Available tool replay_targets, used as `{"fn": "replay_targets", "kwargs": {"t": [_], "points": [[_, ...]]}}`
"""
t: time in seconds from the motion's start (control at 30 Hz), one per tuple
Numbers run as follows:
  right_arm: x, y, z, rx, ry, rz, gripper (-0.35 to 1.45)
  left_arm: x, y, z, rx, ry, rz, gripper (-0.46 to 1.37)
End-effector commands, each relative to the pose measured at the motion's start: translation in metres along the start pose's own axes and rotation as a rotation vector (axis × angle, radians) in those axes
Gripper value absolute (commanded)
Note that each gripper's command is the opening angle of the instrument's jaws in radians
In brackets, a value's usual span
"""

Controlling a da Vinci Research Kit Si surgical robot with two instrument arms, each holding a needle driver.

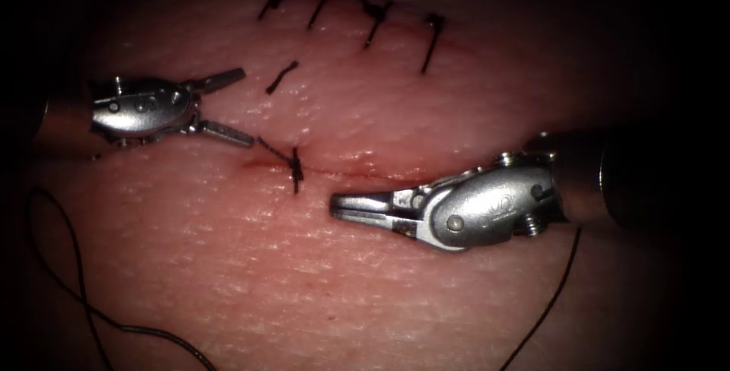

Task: Wound Closure
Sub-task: Wipe off the suture from the left tool, then pick up the needle with the left grasper.

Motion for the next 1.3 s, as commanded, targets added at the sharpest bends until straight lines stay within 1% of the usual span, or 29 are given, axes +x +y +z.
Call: {"fn": "replay_targets", "kwargs": {"t": [0.03, 0.1, 0.17, 0.23, 0.27, 0.37, 0.43, 0.53, 0.6, 0.63, 0.67, 0.7, 0.77, 0.8, 0.83, 0.87, 0.9, 0.93, 1.0, 1.1, 1.13, 1.2, 1.3], "points": [[0.0000, 0.0002, -0.0002, -0.004, -0.001, 0.016, -0.35, 0.0006, 0.0001, -0.0005, -0.011, 0.000, -0.007, 0.73], [0.0000, 0.0005, -0.0006, -0.005, 0.001, 0.018, -0.35, 0.0016, 0.0002, -0.0014, -0.014, 0.001, -0.022, 0.74], [-0.0002, 0.0008, -0.0009, -0.004, 0.001, 0.018, -0.35, 0.0029, 0.0004, -0.0023, -0.014, -0.001, 0.001, 0.76], [-0.0003, 0.0010, -0.0012, -0.007, -0.003, 0.018, -0.35, 0.0041, 0.0005, -0.0029, -0.012, -0.001, 0.001, 0.78], [-0.0004, 0.0011, -0.0013, -0.015, -0.012, 0.019, -0.35, 0.0051, 0.0007, -0.0034, -0.007, -0.005, 0.015, 0.82], [-0.0005, 0.0013, -0.0015, -0.029, -0.026, 0.020, -0.18, 0.0067, 0.0009, -0.0041, -0.010, -0.002, 0.028, 0.84], [-0.0006, 0.0014, -0.0017, -0.041, -0.039, 0.022, -0.03, 0.0082, 0.0014, -0.0050, -0.020, 0.002, 0.030, 0.81], [-0.0006, 0.0015, -0.0018, -0.053, -0.046, 0.024, 0.05, 0.0092, 0.0018, -0.0056, -0.026, 0.003, 0.037, 0.79], [-0.0005, 0.0018, -0.0019, -0.063, -0.045, 0.028, 0.18, 0.0099, 0.0021, -0.0060, -0.029, 0.002, 0.047, 0.77], [-0.0005, 0.0019, -0.0019, -0.066, -0.043, 0.029, 0.23, 0.0099, 0.0022, -0.0060, -0.027, 0.001, 0.058, 0.74], [-0.0004, 0.0020, -0.0020, -0.067, -0.041, 0.030, 0.25, 0.0100, 0.0024, -0.0061, -0.027, 0.000, 0.075, 0.63], [-0.0003, 0.0020, -0.0020, -0.069, -0.039, 0.031, 0.27, 0.0099, 0.0025, -0.0061, -0.027, 0.000, 0.080, 0.61], [-0.0001, 0.0022, -0.0022, -0.070, -0.036, 0.034, 0.34, 0.0098, 0.0029, -0.0062, -0.026, -0.001, 0.086, 0.45], [-0.0001, 0.0022, -0.0022, -0.070, -0.036, 0.034, 0.35, 0.0098, 0.0029, -0.0063, -0.026, -0.001, 0.092, 0.42], [0.0000, 0.0023, -0.0023, -0.072, -0.039, 0.036, 0.39, 0.0096, 0.0032, -0.0065, -0.027, -0.002, 0.104, 0.25], [0.0001, 0.0023, -0.0024, -0.072, -0.039, 0.043, 0.40, 0.0096, 0.0033, -0.0066, -0.028, -0.002, 0.110, 0.21], [0.0001, 0.0023, -0.0024, -0.072, -0.039, 0.044, 0.43, 0.0095, 0.0035, -0.0068, -0.028, 0.000, 0.121, 0.14], [0.0002, 0.0024, -0.0025, -0.073, -0.040, 0.045, 0.49, 0.0093, 0.0039, -0.0070, -0.028, 0.002, 0.139, 0.11], [0.0004, 0.0024, -0.0026, -0.077, -0.045, 0.036, 0.61, 0.0089, 0.0048, -0.0075, -0.038, 0.009, 0.173, 0.07], [0.0007, 0.0025, -0.0027, -0.082, -0.052, 0.029, 0.70, 0.0086, 0.0059, -0.0083, -0.047, 0.015, 0.230, 0.05], [0.0008, 0.0026, -0.0028, -0.083, -0.054, 0.025, 0.73, 0.0085, 0.0062, -0.0085, -0.051, 0.018, 0.235, 0.05], [0.0011, 0.0027, -0.0030, -0.084, -0.056, 0.016, 0.75, 0.0085, 0.0068, -0.0089, -0.055, 0.020, 0.256, 0.06], [0.0015, 0.0028, -0.0033, -0.083, -0.057, 0.015, 0.76, 0.0087, 0.0076, -0.0091, -0.053, 0.019, 0.264, 0.14]]}}
